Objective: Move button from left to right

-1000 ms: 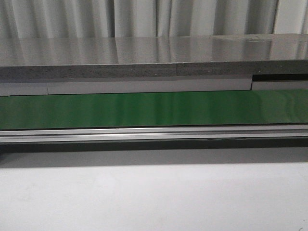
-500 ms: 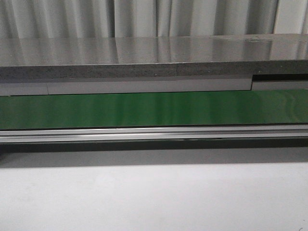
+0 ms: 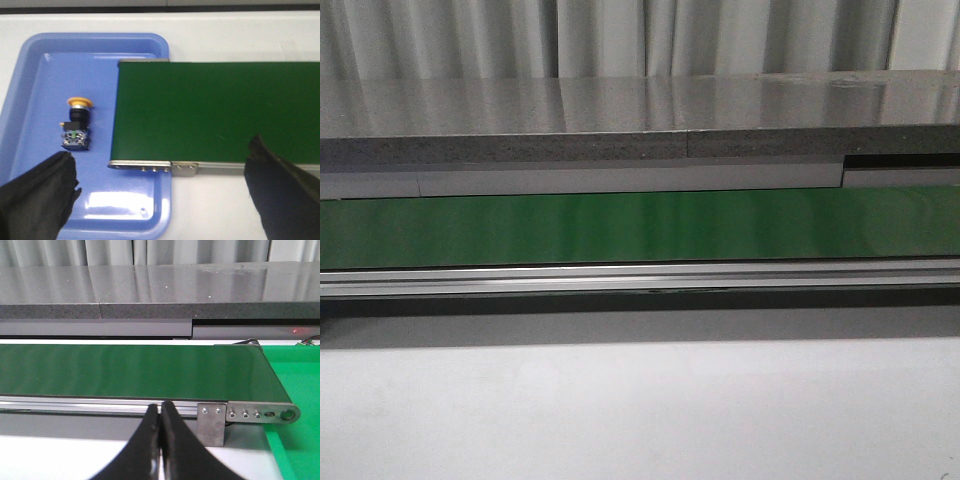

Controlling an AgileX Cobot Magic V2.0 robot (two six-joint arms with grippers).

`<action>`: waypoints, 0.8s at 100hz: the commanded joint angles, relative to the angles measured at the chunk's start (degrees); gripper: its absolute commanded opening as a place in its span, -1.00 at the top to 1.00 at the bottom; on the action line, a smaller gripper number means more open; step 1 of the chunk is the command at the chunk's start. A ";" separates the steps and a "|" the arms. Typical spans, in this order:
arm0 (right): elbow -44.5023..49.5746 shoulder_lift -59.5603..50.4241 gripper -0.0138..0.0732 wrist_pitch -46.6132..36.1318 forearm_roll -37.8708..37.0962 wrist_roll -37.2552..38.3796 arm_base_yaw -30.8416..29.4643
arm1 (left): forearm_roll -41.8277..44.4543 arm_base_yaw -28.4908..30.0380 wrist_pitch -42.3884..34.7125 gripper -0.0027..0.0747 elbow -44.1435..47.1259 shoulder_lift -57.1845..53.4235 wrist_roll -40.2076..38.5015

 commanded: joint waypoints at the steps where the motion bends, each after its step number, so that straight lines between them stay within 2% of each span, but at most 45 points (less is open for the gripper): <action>1: -0.82 -1.21 0.84 -4.76 -0.59 0.02 0.01 | 0.29 2.87 -3.65 -0.78 -4.80 2.54 -0.08; 42: -0.82 -1.21 0.84 -4.76 -0.59 0.02 0.01 | 0.07 14.03 -4.82 -0.78 -15.68 22.46 -0.08; 80: -0.82 -1.21 0.84 -4.76 -0.59 0.02 0.01 | -0.37 17.01 -6.68 -0.77 -20.29 38.03 -0.08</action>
